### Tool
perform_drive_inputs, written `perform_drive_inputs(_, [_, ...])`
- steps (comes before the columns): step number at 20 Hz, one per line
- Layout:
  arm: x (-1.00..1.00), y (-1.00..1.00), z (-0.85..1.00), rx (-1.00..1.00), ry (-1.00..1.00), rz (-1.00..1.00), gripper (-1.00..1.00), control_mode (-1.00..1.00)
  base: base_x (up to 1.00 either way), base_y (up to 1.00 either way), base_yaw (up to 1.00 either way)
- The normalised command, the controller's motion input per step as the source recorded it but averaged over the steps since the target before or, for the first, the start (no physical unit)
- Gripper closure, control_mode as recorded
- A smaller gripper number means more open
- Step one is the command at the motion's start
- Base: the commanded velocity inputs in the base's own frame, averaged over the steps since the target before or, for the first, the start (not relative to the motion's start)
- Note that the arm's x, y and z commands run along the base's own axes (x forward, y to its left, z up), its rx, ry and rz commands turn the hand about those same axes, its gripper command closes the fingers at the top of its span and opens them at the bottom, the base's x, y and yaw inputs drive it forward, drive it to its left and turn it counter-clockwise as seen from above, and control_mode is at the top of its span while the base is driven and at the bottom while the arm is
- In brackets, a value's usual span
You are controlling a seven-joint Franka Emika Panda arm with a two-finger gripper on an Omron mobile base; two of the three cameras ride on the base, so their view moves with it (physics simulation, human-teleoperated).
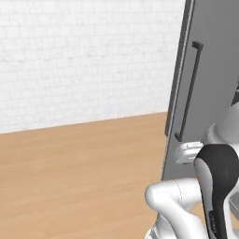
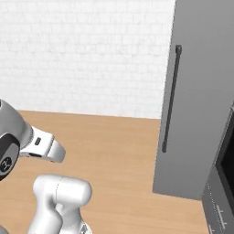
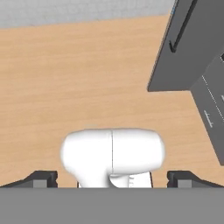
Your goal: Place one eggplant and one chicken drumstick in each tupperware on the nearby counter, to pack two identical lunches.
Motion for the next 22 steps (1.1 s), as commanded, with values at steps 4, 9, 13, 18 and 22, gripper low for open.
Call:
perform_drive_inputs(4, [0.00,0.00,0.00,0.00,0.00,0.00,-1.00,1.00,1.00,0.04,0.03])
perform_drive_inputs(9, [0.00,0.00,0.00,0.00,0.00,0.00,-1.00,1.00,1.00,-0.31,0.18])
perform_drive_inputs(13, [0.00,0.00,0.00,0.00,0.00,0.00,-1.00,1.00,1.00,0.61,-0.17])
perform_drive_inputs(18, [0.00,0.00,0.00,0.00,0.00,0.00,-1.00,1.00,1.00,0.91,-0.48])
perform_drive_inputs(22, [0.00,0.00,0.00,0.00,0.00,0.00,-1.00,1.00,1.00,0.84,-0.59])
